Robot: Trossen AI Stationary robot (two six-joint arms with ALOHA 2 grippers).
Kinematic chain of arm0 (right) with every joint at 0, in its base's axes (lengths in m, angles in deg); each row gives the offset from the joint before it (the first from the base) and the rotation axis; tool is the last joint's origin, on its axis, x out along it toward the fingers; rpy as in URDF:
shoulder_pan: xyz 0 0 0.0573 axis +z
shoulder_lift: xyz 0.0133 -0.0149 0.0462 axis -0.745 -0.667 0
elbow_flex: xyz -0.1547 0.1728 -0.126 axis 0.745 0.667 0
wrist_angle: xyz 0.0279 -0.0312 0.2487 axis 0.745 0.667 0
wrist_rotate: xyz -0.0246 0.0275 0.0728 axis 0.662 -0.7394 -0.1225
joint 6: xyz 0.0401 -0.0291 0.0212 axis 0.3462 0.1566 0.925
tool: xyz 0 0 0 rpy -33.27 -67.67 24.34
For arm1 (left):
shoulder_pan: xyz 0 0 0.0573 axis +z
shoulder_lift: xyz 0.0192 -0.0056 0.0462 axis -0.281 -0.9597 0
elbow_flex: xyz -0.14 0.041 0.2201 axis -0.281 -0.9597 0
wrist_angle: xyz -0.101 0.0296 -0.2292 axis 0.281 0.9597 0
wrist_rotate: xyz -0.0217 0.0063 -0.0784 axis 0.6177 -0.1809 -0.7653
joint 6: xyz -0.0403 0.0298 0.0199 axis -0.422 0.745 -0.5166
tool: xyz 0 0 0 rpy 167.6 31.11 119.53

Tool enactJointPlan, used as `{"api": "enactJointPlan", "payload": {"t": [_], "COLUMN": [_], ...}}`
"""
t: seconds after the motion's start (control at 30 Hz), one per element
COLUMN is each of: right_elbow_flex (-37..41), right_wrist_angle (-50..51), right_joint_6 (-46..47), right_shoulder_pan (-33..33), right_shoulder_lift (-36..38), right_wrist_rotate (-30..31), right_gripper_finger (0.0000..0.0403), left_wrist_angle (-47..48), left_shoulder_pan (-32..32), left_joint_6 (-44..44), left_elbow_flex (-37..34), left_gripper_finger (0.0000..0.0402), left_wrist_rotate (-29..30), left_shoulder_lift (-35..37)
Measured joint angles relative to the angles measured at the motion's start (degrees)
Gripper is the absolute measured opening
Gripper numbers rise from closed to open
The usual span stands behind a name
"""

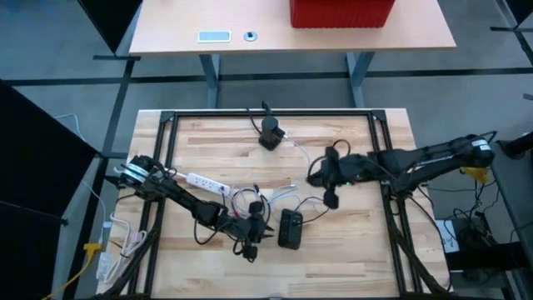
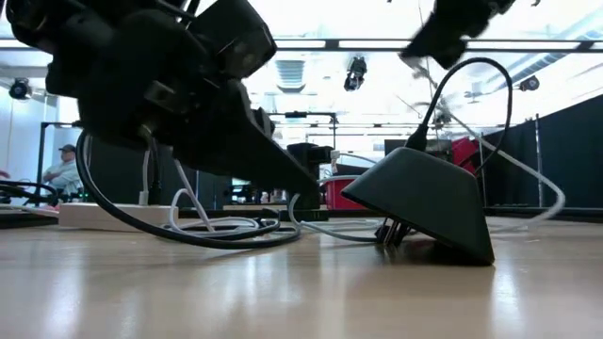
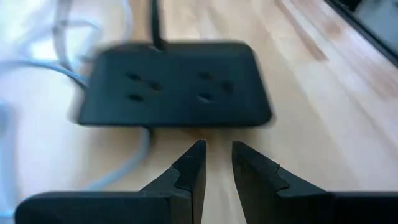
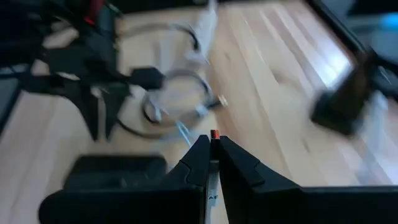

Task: Insert USB
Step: Insert the white charger cable into the black outlet extension

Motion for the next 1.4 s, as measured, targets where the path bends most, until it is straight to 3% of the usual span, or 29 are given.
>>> {"api": "enactJointPlan", "payload": {"t": [0.13, 0.3, 0.47, 0.77, 1.0, 1.13, 1.4], "right_elbow_flex": [0.03, 0.03, 0.03, -0.18, -1.59, -2.05, -2.09], "right_wrist_angle": [-13.54, -28.52, -42.10, -46.56, -47.03, -47.00, -46.77], "right_joint_6": [-2.90, -7.12, -12.19, -15.02, -15.50, -15.91, -15.49], "right_shoulder_pan": [2.74, 4.43, 6.16, 6.63, 7.21, 7.25, 7.25], "right_shoulder_lift": [-5.32, -12.54, -17.64, -22.03, -21.99, -22.03, -22.05], "right_wrist_rotate": [0.28, -4.02, -6.46, -5.50, -5.52, -5.51, -5.43], "right_gripper_finger": [0.0009, 0.0008, 0.0008, 0.0008, 0.0008, 0.0007, 0.0007], "left_wrist_angle": [0.40, 3.02, 3.94, -9.14, -8.03, -8.07, -9.29], "left_shoulder_pan": [0.00, -0.01, 0.54, 0.63, 0.74, 0.74, 0.74], "left_joint_6": [2.30, 2.17, 3.44, 11.60, 11.07, 10.78, 9.90], "left_elbow_flex": [0.00, -0.44, -1.65, -1.77, -2.12, -2.14, -2.14], "left_gripper_finger": [0.0066, 0.0072, 0.0110, 0.0202, 0.0208, 0.0174, 0.0030], "left_wrist_rotate": [6.08, 15.12, 16.69, 16.56, 16.53, 16.50, 14.42], "left_shoulder_lift": [3.28, 9.19, 14.05, 16.29, 16.24, 16.24, 16.24]}}
